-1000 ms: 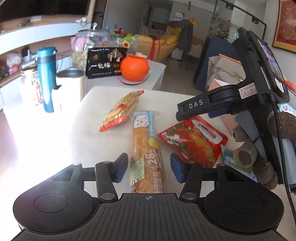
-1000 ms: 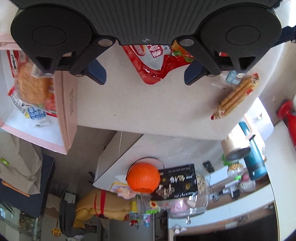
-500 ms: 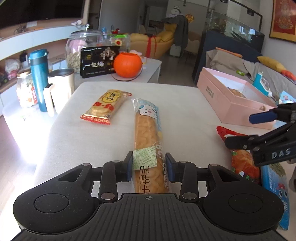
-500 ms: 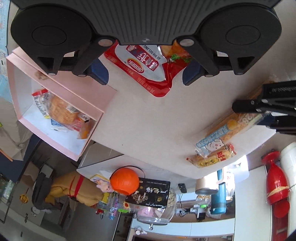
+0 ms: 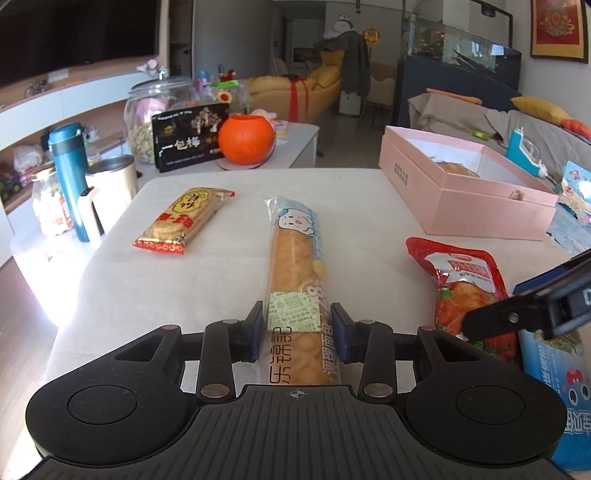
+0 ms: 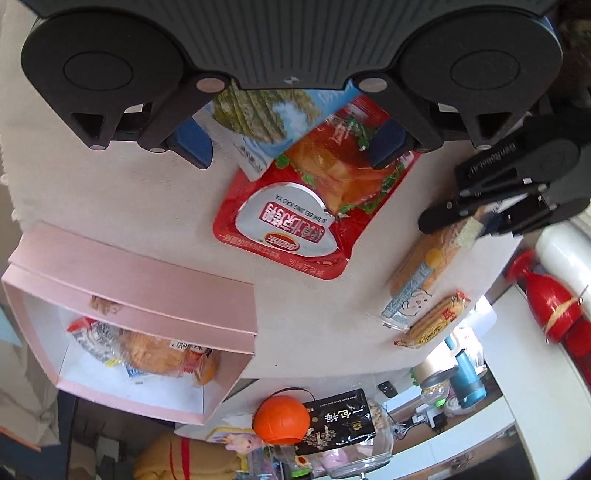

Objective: Organize snacks
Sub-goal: 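Grasp the red roast-chicken packet with the right gripper while the left holds the bread-stick packet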

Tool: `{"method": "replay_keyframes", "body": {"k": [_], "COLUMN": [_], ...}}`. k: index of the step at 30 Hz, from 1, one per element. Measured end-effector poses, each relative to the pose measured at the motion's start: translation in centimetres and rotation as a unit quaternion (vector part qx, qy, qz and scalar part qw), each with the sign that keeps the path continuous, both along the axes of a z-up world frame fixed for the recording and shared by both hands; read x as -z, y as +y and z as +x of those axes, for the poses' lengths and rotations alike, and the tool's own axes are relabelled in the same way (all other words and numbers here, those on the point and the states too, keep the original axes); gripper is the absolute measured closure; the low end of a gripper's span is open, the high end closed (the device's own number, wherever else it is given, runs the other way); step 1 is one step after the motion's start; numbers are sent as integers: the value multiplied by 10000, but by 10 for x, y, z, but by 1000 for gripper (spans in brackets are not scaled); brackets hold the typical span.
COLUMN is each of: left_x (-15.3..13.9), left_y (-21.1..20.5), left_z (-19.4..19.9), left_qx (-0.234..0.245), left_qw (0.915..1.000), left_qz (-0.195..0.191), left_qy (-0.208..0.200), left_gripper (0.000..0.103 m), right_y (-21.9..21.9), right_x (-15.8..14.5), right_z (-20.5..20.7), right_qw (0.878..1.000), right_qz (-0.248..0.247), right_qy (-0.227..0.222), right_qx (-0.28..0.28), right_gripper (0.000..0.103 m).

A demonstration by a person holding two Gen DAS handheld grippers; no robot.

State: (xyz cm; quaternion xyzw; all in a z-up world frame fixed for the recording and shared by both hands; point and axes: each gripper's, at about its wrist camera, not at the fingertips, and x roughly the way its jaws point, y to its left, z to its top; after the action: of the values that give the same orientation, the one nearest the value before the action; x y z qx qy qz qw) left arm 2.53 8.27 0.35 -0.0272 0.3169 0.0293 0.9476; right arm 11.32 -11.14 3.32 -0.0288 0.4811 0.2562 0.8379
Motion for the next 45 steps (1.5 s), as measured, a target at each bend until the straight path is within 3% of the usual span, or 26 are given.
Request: {"method": "replay_keyframes", "body": {"k": [8, 12, 16, 20, 23, 26, 28, 30, 34, 37, 41, 45], "left_x": [1, 0, 0, 0, 0, 0, 0, 0, 0, 0, 0, -1], "left_y": [0, 0, 0, 0, 0, 0, 0, 0, 0, -1, 1, 2], "left_z": [-1, -1, -1, -1, -1, -1, -1, -1, -1, -2, -2, 2], "left_qx": [8, 10, 9, 9, 9, 10, 10, 10, 11, 10, 9, 122], "left_qw": [10000, 10000, 10000, 10000, 10000, 10000, 10000, 10000, 10000, 10000, 10000, 9999], "left_qz": [14, -3, 1, 7, 11, 5, 8, 7, 4, -12, -49, -33], "left_qy": [-17, -18, -18, -17, -17, -18, -18, -18, -18, -22, -27, 32], "left_gripper": [62, 62, 62, 62, 62, 62, 62, 62, 61, 62, 61, 60], "right_y": [33, 43, 31, 13, -1, -12, -15, -13, 6, 15, 20, 14], "right_x": [8, 10, 6, 1, -2, -8, -15, -19, -8, 10, 18, 16], "right_z": [25, 16, 4, -3, -2, 0, -2, 0, 16, 30, 34, 22], "right_qw": [9980, 9978, 9963, 9908, 9916, 9957, 9959, 9958, 9970, 9965, 9935, 9925], "right_qz": [-113, -381, -432, -774, -776, -367, -82, 6, -262, -426, -363, -403], "right_qy": [-170, -474, -705, -1042, -998, -810, -854, -887, -695, -443, -699, -948], "right_qx": [600, 246, -225, -391, -286, -258, -285, -230, 210, 572, 827, 664], "right_gripper": [9, 12, 23, 24, 24, 21, 13, 13, 13, 7, 1, 21]}}
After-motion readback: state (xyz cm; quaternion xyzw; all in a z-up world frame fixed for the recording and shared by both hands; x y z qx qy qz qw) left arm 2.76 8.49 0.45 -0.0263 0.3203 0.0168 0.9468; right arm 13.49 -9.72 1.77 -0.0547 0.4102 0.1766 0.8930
